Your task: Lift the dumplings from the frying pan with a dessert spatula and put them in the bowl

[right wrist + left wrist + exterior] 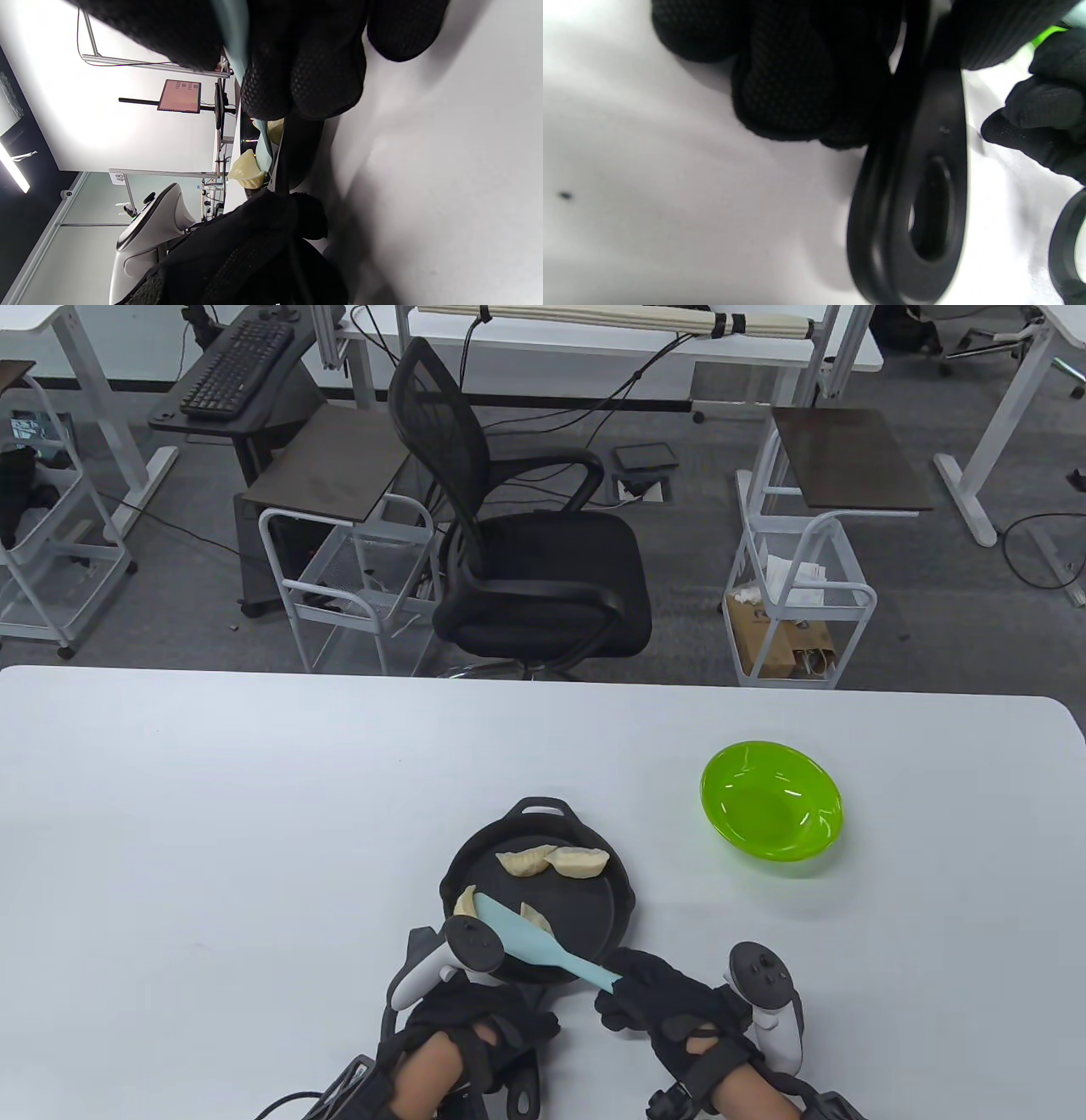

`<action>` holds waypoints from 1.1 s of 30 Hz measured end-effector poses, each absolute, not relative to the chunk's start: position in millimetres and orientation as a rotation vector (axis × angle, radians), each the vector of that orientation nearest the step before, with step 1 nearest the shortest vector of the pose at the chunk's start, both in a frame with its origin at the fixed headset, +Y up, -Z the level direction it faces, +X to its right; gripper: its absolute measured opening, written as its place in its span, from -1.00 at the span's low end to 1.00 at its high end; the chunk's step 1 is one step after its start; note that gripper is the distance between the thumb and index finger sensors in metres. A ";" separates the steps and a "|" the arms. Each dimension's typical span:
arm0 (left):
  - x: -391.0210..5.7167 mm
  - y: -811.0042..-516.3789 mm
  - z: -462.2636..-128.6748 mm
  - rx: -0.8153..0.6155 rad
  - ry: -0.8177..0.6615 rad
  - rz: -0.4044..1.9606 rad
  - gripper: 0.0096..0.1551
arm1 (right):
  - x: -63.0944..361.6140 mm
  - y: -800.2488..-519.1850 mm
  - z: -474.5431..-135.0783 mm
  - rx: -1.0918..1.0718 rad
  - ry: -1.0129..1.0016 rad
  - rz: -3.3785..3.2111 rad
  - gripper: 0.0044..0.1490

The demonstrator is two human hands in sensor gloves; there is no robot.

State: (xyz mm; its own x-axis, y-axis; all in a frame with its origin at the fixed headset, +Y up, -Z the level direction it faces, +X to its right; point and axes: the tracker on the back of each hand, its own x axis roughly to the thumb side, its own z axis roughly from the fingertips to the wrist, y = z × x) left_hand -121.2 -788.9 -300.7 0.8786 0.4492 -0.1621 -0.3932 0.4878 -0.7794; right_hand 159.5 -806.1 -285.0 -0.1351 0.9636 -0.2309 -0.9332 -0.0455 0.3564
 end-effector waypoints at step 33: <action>-121.5 -789.8 -300.9 -0.928 -0.065 0.516 -0.20 | 158.1 -809.3 -279.9 0.012 0.580 1.434 -0.32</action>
State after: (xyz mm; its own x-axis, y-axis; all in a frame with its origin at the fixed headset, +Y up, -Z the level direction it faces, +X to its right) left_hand -121.5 -789.8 -300.9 0.8770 0.4515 -0.1644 -0.3967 0.4873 -0.7779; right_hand 158.1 -809.3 -279.9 0.0238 0.9296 -0.3679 -0.9240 0.1609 0.3468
